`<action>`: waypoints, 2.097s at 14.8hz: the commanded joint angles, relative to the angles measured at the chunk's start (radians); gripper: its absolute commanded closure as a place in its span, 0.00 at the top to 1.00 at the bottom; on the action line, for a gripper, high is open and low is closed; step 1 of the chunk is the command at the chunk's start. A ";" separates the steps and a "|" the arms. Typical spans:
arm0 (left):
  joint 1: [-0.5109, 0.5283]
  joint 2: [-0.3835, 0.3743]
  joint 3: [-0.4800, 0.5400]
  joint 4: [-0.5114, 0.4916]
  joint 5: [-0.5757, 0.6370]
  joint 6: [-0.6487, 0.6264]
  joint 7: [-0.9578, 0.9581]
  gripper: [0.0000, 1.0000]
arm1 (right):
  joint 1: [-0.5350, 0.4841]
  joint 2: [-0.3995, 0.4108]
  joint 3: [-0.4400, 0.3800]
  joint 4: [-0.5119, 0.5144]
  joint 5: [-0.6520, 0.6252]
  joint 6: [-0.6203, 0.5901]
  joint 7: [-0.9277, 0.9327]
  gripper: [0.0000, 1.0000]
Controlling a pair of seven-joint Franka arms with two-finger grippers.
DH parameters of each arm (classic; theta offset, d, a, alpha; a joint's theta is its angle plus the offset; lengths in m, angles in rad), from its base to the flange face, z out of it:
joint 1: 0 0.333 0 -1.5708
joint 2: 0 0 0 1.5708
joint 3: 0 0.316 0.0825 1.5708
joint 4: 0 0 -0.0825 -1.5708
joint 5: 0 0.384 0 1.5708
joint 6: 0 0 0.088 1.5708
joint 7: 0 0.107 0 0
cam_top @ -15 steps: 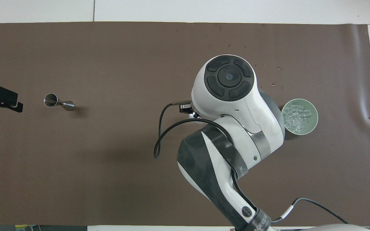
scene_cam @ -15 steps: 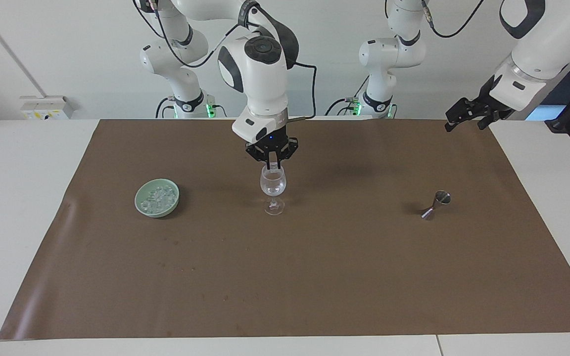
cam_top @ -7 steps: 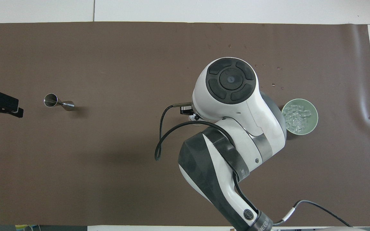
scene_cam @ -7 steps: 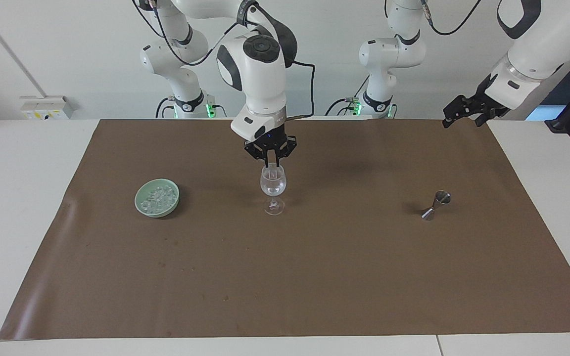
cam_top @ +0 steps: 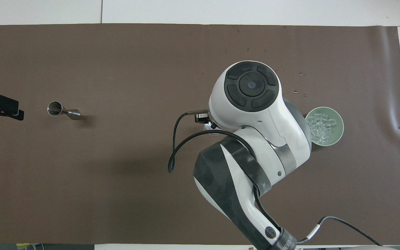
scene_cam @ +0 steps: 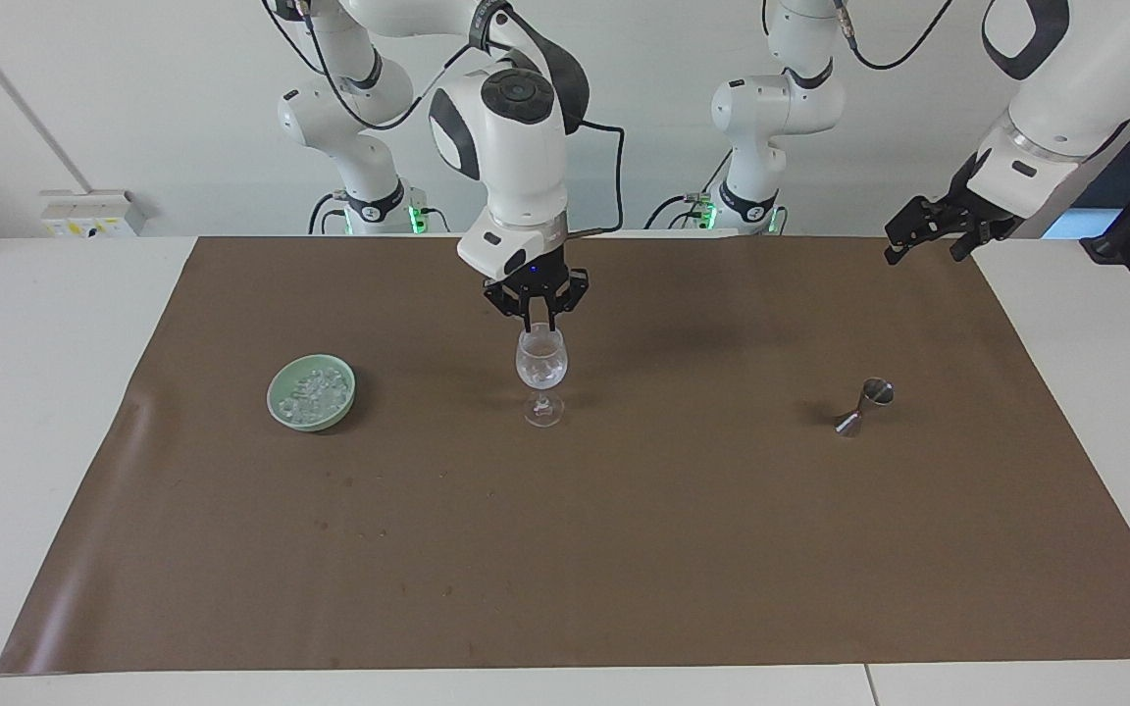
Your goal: Pour wine and add ice with both arms
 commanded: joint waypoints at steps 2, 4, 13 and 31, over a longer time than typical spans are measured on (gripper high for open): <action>0.008 -0.027 -0.007 -0.033 0.022 0.025 0.008 1.00 | -0.042 0.000 0.000 0.108 0.000 -0.086 0.015 0.44; 0.008 -0.029 -0.007 -0.035 0.022 0.025 0.010 1.00 | -0.078 -0.012 0.001 0.112 0.007 -0.094 0.007 0.52; 0.008 -0.035 -0.007 -0.047 0.029 0.023 0.008 1.00 | -0.330 -0.178 -0.003 0.064 0.007 -0.301 -0.161 1.00; 0.008 -0.036 -0.006 -0.053 0.037 0.054 0.007 1.00 | -0.583 -0.305 -0.088 -0.055 -0.053 -0.366 -0.581 1.00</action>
